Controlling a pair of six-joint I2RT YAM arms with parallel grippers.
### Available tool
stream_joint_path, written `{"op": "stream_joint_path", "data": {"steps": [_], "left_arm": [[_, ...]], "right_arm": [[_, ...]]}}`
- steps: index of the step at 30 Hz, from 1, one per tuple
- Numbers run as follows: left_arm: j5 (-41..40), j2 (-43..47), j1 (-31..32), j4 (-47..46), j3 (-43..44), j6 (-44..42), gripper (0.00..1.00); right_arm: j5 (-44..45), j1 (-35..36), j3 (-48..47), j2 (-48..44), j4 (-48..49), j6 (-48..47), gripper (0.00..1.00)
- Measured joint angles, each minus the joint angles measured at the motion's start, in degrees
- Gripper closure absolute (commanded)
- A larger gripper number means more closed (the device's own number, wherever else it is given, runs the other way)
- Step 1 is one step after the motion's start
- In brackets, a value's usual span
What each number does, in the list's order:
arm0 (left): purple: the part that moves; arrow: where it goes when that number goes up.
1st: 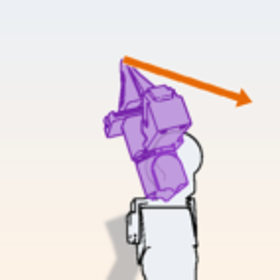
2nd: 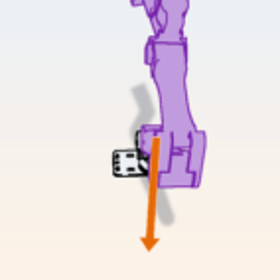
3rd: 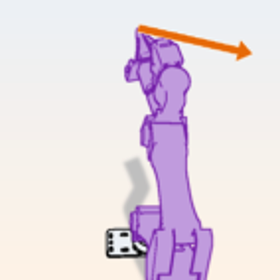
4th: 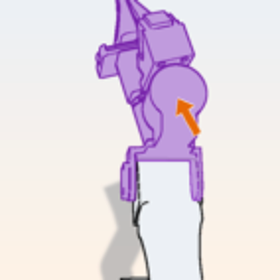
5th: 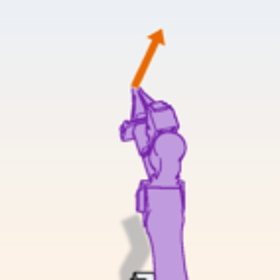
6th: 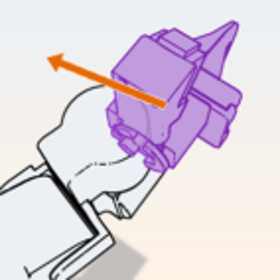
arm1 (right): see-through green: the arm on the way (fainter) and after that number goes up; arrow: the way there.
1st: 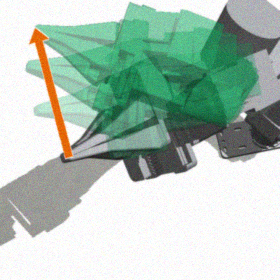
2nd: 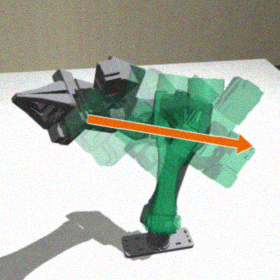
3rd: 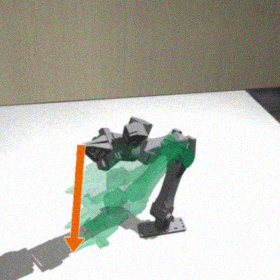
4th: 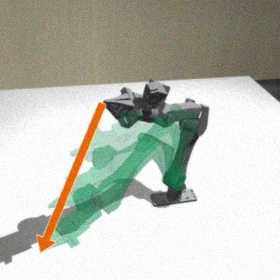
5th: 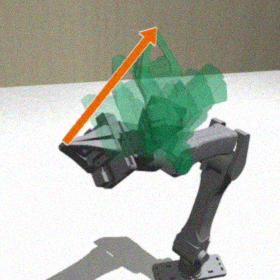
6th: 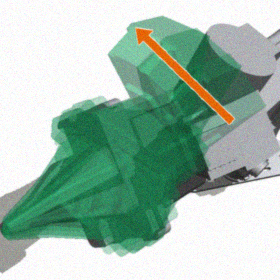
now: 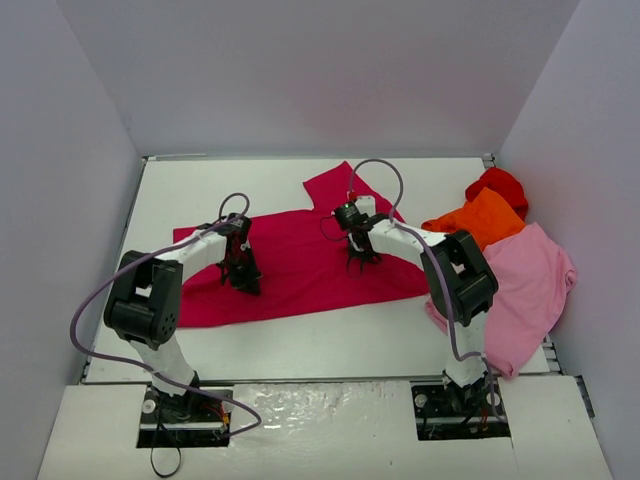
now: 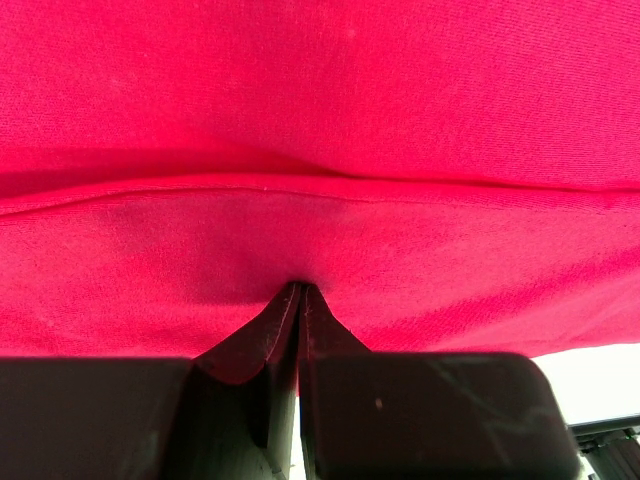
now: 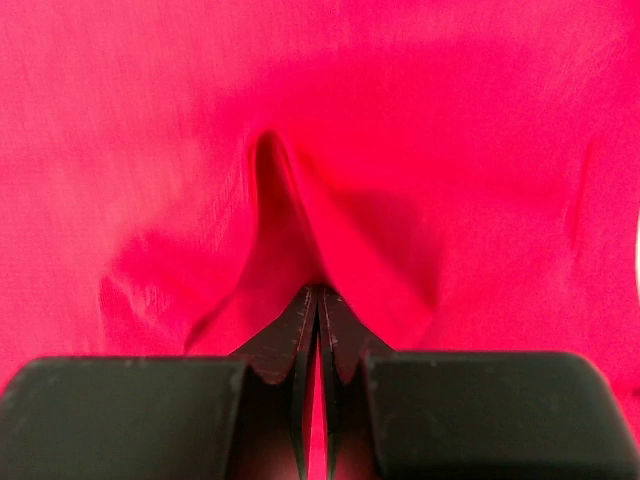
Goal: Fold and stack the t-shirts
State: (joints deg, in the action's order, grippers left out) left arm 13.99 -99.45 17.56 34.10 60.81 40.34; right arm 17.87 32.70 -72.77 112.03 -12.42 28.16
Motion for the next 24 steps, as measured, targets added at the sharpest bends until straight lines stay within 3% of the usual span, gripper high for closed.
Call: {"op": "stream_joint_path", "data": {"steps": [16,20,24], "left_arm": [[0.25,-1.36,0.17,1.24,1.47,-1.39,1.00],[0.25,-1.78,0.25,1.73,1.97,-1.87,1.00],[0.34,-2.24,0.33,2.11,2.50,-2.43,1.00]], "right_arm": [[16.05,-2.41,-27.29,8.34,-0.42,-6.92,1.00],[11.79,-2.91,-24.76,7.89,-0.85,-6.06,1.00],[3.86,-2.44,-12.83,3.66,-1.35,-3.21,1.00]]}}
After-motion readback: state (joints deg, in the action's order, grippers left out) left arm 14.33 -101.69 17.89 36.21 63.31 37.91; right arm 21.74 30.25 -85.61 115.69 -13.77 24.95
